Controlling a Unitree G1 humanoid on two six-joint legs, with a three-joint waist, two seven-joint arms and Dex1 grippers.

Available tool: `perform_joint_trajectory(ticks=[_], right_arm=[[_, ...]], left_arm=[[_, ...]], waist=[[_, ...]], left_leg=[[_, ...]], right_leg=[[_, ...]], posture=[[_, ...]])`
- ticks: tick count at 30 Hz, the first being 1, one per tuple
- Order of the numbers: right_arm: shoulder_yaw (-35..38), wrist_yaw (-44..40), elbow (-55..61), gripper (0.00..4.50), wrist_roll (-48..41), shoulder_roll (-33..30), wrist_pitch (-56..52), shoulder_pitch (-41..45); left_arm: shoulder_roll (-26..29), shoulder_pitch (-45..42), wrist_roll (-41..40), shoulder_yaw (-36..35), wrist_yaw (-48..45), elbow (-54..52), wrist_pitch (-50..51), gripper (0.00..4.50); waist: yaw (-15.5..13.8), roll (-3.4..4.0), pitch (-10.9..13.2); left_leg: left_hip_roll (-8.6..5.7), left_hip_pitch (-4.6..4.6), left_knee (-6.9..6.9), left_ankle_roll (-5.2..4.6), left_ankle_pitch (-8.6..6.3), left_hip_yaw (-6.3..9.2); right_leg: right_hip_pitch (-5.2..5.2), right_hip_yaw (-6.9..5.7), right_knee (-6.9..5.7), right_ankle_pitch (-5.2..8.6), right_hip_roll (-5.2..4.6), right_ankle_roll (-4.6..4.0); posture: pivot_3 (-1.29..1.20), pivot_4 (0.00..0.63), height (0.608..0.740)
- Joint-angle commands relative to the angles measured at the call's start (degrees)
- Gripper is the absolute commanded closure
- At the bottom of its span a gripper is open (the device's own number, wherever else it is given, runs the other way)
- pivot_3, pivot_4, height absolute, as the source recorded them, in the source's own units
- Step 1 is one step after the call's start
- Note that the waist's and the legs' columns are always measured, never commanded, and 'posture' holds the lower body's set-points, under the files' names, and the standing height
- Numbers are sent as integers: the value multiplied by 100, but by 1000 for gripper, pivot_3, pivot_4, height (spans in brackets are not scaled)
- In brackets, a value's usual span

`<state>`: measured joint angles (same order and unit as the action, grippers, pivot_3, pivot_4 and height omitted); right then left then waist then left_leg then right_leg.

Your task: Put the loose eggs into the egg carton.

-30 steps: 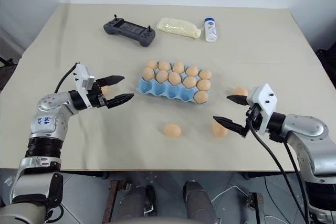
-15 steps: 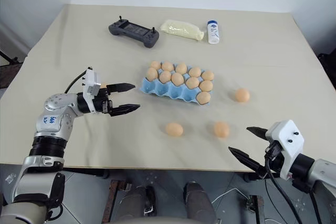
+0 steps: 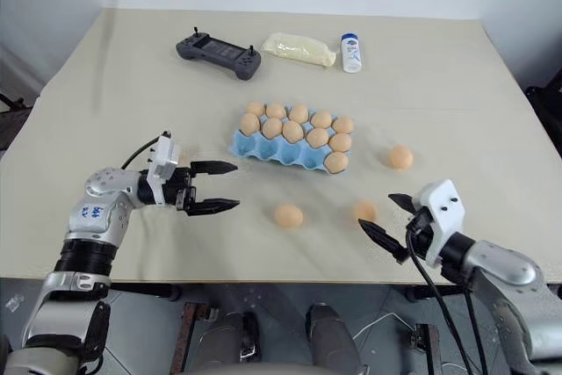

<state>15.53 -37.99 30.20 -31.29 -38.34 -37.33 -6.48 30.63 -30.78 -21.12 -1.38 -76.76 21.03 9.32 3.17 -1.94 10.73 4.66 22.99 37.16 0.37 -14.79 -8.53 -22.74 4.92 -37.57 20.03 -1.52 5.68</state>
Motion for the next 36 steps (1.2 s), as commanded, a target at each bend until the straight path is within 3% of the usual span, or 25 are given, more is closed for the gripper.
perform_joint_trajectory(ticks=[1, 9, 12, 16, 19, 23, 27, 36], right_arm=[[-226, -68, -314, 0, 173, 2, 212, 182], [-663, -223, -896, 0, 420, -64, 302, 558], [-660, -260, -929, 620, 428, -47, 340, 580], [-554, -276, -842, 2026, 410, -65, 387, 562], [-445, -268, -686, 2711, 372, -115, 367, 568], [-267, -42, -431, 2868, 163, -86, 136, 1131], [-617, 335, -724, 2868, 286, 170, -2, 2243], [-1859, 478, -2676, 2868, 1320, 1174, 743, 3914]], left_arm=[[143, 88, 12, 17, -7, -237, -32, 10], [143, 241, 4, 21, 168, -398, -77, 10], [146, 294, -2, 1, 229, -458, -82, 0], [163, 325, -10, -46, 301, -475, -104, 0], [173, 352, -30, -64, 329, -491, -125, 0], [177, 356, -63, -100, 352, -490, -158, 0], [153, 304, -86, -121, 396, -476, -162, 0], [80, 233, -110, -138, 529, -537, -151, 0]], waist=[[-5, 0, 0], [-6, 0, 0], [-7, 0, 0], [-2, 0, 0], [4, 0, 0], [26, 0, 0], [35, 0, 0], [15, 0, 0]], left_leg=[[0, 2, 0, 0, 0, 1], [-3, 6, 4, -4, -1, 0], [-1, 6, 2, -3, -1, 0], [-1, 6, 1, -2, -1, 0], [-1, 6, 2, -2, -1, -2], [1, 5, 3, -2, -1, -2], [2, 3, 3, -1, 4, -4], [1, 34, -3, 26, 18, -22]], right_leg=[[0, -1, 2, 0, 0, 0], [-1, -1, 3, -2, -3, 3], [-2, -1, 3, -2, -3, 3], [-2, -1, 5, -2, -2, 3], [-2, 0, 5, -2, -3, 3], [-2, 2, 3, -2, -2, 3], [-5, 3, 1, -10, -2, -1], [-50, 2, -1, -7, 0, -7]], posture=[[0, 150, 740], [0, 150, 740], [0, 150, 740], [0, 150, 740], [0, 150, 740], [0, 150, 740], [0, 150, 740], [0, 150, 740]])
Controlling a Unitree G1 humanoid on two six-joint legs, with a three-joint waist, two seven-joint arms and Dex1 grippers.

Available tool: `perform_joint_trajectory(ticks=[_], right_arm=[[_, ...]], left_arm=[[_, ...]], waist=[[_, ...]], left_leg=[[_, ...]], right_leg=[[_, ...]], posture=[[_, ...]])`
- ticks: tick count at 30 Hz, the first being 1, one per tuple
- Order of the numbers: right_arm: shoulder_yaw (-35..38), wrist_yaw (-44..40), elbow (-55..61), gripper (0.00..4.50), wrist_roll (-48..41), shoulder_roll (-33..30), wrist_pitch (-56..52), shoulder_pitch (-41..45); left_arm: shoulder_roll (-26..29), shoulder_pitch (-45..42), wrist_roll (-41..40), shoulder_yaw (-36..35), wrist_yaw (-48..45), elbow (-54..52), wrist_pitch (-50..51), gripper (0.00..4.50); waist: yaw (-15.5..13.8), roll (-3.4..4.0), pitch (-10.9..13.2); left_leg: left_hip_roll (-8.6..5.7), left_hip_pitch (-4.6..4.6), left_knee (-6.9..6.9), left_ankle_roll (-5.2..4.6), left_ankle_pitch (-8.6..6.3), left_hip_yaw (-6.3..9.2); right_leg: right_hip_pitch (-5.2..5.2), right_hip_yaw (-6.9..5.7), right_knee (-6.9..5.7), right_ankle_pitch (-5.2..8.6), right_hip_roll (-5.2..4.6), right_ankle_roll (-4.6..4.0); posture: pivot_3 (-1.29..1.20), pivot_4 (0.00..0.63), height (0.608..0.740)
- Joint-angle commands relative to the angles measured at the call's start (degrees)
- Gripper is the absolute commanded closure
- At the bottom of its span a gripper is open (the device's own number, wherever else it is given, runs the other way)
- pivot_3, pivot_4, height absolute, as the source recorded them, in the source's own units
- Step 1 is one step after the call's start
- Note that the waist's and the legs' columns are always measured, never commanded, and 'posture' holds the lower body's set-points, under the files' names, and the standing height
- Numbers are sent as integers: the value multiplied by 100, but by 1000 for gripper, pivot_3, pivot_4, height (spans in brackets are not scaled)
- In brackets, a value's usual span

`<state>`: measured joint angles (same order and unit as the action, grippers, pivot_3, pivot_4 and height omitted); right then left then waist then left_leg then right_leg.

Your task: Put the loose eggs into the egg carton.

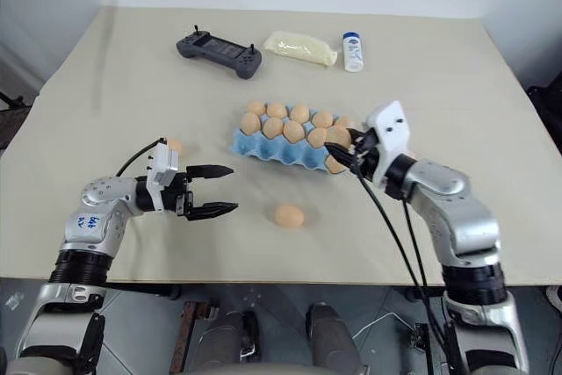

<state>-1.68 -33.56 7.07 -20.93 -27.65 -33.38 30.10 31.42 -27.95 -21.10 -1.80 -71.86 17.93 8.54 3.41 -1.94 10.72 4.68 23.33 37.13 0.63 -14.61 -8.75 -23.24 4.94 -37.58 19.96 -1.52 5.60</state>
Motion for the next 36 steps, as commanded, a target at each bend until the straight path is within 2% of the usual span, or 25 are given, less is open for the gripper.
perform_joint_trajectory(ticks=[1, 6, 14, 23, 28, 36], right_arm=[[-234, -8, -541, 2868, 369, 165, 424, 349], [-508, -171, -1079, 2868, 662, 362, 739, 628], [-574, -514, -970, 38, 734, 380, 824, 621], [-455, -707, -506, 14, 610, 270, 599, 693], [-271, -869, 66, 14, 417, 16, 335, 451], [712, -1585, 1374, 14, -347, -1247, -82, -969]], left_arm=[[3, -50, -115, -102, 50, -240, -70, 0], [32, -24, -127, -140, 117, -322, -73, 0], [58, 42, -149, -201, 187, -400, -59, 0], [-5, -35, -145, -151, 234, -322, -106, 0], [-25, -62, -140, -147, 236, -296, -135, 0], [-3, -9, -166, -172, 254, -285, -161, 0]], waist=[[-11, 0, 0], [7, 0, 0], [48, 0, 0], [146, 0, 0], [138, 0, 0], [49, 0, 0]], left_leg=[[-1, 8, 1, 1, 1, -9], [1, 11, 5, 1, 1, -34], [2, -1, 6, 7, 4, -40], [6, -1, 3, 7, 4, -41], [7, -1, 3, 8, 4, -40], [3, 3, -1, -1, -1, -39]], right_leg=[[-14, -1, -7, 0, 1, 1], [-28, -3, -10, 0, 5, 3], [-28, 4, -27, 0, 4, 4], [-28, 5, -26, 0, 2, 4], [-29, 5, -26, 0, 1, 4], [-24, 5, -5, 0, -2, 5]], posture=[[0, 150, 740], [0, 150, 740], [0, 150, 740], [0, 150, 740], [0, 150, 740], [0, 150, 740]])
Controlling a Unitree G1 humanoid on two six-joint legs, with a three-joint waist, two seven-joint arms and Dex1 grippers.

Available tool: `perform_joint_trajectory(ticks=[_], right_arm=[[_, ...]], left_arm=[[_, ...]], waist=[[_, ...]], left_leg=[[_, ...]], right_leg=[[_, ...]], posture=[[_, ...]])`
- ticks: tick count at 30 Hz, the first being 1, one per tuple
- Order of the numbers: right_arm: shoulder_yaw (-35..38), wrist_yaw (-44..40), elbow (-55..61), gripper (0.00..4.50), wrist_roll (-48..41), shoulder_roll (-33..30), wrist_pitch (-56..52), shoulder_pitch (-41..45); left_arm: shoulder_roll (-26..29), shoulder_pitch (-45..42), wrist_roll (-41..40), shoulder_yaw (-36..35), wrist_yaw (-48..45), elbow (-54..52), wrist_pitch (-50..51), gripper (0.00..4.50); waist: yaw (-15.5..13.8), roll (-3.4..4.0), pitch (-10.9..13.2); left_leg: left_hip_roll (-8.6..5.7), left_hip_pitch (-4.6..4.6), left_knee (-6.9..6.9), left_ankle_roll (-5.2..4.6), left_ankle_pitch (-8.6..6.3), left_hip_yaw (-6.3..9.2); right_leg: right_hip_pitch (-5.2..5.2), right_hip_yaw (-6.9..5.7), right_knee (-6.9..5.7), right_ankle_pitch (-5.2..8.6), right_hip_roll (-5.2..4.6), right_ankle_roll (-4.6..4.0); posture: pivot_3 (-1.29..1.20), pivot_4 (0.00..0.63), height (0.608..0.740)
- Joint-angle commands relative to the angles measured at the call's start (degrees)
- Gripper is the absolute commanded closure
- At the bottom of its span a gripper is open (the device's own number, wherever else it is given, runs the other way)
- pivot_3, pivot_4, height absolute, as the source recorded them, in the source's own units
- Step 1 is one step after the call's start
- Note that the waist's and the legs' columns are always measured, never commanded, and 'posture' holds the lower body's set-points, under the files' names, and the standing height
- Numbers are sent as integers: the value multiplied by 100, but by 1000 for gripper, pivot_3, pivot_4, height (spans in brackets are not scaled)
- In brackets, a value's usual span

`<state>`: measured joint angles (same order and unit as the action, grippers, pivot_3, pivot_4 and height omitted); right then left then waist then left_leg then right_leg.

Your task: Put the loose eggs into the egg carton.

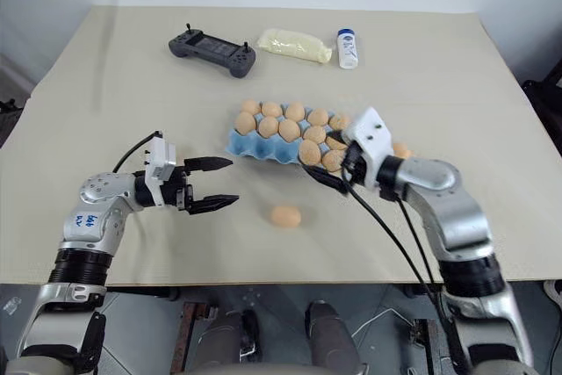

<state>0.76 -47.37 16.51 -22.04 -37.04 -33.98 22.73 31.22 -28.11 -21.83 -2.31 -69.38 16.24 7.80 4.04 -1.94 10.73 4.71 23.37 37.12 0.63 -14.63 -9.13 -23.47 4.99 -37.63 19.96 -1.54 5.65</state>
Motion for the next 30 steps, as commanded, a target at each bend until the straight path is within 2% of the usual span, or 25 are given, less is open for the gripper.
perform_joint_trajectory(ticks=[1, 4, 10, 14, 19, 30], right_arm=[[613, -223, 480, 14, -275, -433, -22, -379], [1062, -336, 718, 14, -520, -688, -35, -830], [2276, -837, 1297, 14, -904, -1129, -9, -2527], [2669, -640, 1268, 14, -873, -1093, 52, -2901], [2505, -296, 1042, 14, -723, -980, 174, -2762], [1456, 1590, -1249, 14, 617, 33, 949, -557]], left_arm=[[19, 13, -96, -122, 11, -113, -91, 0], [21, 21, -106, -120, 18, -103, -103, 0], [38, 11, -134, -127, 8, -63, -118, 0], [41, -34, -127, -120, 2, 4, -129, 0], [5, -143, -123, -89, -7, 56, -129, 0], [-16, -117, -148, -98, 11, -87, -84, 0]], waist=[[-14, 0, 0], [7, 0, 0], [-67, 0, 0], [-55, 0, 0], [-64, -1, 0], [-23, 1, 0]], left_leg=[[-1, 0, 1, -1, -1, 0], [0, -6, 1, -3, -1, -3], [0, -8, -5, -2, -4, 8], [-2, -10, 2, -10, -3, 0], [-6, -13, 4, -41, -3, -1], [-3, -11, -7, -19, 15, -8]], right_leg=[[1, 0, 0, 0, 0, 1], [4, 7, -1, -3, -2, 4], [7, 1, 0, -2, 2, 2], [11, 9, 1, -8, 2, 13], [14, 9, 2, -29, -1, 16], [2, 13, 12, -43, -4, 3]], posture=[[0, 150, 740], [0, 150, 740], [0, 150, 740], [0, 150, 740], [0, 150, 740], [0, 150, 740]])
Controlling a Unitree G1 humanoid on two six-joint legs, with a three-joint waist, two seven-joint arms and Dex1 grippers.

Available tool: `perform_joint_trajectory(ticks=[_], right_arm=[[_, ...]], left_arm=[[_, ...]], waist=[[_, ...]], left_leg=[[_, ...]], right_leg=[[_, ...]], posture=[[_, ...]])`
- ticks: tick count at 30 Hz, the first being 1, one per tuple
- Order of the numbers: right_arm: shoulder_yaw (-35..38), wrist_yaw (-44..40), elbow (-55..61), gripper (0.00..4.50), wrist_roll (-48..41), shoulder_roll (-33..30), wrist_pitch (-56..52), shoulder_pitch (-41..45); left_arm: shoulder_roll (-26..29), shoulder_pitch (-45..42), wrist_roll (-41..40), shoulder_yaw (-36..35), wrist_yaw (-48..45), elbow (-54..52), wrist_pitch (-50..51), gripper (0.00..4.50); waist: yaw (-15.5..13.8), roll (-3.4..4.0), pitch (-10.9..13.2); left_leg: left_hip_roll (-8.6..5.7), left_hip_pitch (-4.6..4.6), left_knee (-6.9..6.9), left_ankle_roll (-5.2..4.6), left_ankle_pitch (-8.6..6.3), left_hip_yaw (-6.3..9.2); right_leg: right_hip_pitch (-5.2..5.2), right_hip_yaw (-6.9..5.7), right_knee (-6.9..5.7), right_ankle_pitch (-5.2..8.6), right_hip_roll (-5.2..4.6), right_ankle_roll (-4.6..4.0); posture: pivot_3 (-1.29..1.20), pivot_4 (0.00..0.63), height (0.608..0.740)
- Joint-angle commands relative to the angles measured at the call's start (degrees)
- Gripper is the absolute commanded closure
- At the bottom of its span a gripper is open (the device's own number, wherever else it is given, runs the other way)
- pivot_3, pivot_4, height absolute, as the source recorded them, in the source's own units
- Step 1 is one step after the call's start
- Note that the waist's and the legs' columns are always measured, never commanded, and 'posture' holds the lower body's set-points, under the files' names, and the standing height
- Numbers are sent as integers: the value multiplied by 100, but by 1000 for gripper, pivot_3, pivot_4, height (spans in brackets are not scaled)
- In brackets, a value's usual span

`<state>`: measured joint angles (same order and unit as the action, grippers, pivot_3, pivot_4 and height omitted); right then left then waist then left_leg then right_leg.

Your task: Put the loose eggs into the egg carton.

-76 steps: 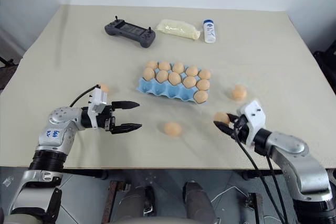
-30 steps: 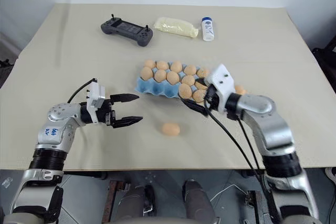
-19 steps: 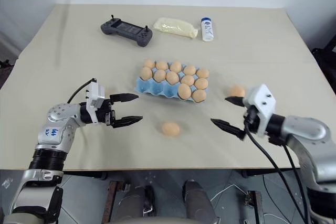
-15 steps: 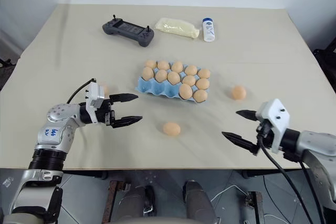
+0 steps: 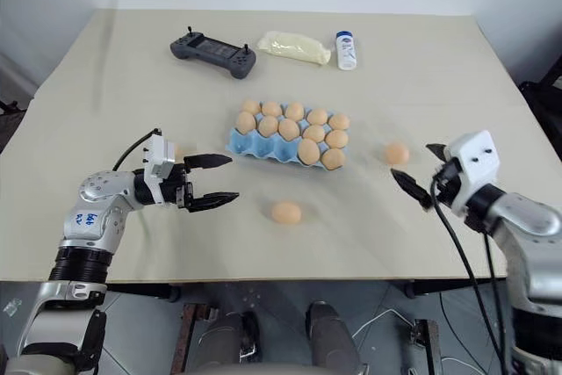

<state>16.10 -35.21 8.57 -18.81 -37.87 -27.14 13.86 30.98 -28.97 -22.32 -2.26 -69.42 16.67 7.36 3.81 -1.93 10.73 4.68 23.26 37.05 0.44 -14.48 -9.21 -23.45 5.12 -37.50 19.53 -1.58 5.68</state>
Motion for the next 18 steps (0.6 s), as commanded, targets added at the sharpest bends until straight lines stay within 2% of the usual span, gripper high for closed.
perform_joint_trajectory(ticks=[1, 7, 15, 18], right_arm=[[-167, 505, -755, 14, 403, 208, 327, 519], [-493, 806, -2063, 14, 763, 558, 661, 1275], [-654, 833, -3172, 14, 922, 753, 1085, 1743], [-620, 825, -3566, 584, 888, 864, 1315, 1948]], left_arm=[[9, -6, -101, -109, 28, -166, -33, 0], [61, 143, -137, -180, 119, -341, 7, 0], [69, 287, -159, -226, 220, -510, 62, 0], [60, 300, -171, -223, 255, -549, 79, 0]], waist=[[0, 0, 0], [53, 1, 1], [112, 2, 1], [150, 2, 1]], left_leg=[[0, 1, 1, 6, -2, 0], [-1, 4, 2, 17, -2, -14], [-1, 1, 6, 17, 0, -19], [-1, -3, 7, 19, 3, -23]], right_leg=[[1, -3, 2, 2, 5, -3], [-3, 2, 6, 3, 10, -2], [-2, 6, 0, 2, 12, 1], [-2, 10, -7, 1, 13, 3]], posture=[[0, 150, 740], [0, 150, 740], [0, 150, 740], [0, 150, 740]])
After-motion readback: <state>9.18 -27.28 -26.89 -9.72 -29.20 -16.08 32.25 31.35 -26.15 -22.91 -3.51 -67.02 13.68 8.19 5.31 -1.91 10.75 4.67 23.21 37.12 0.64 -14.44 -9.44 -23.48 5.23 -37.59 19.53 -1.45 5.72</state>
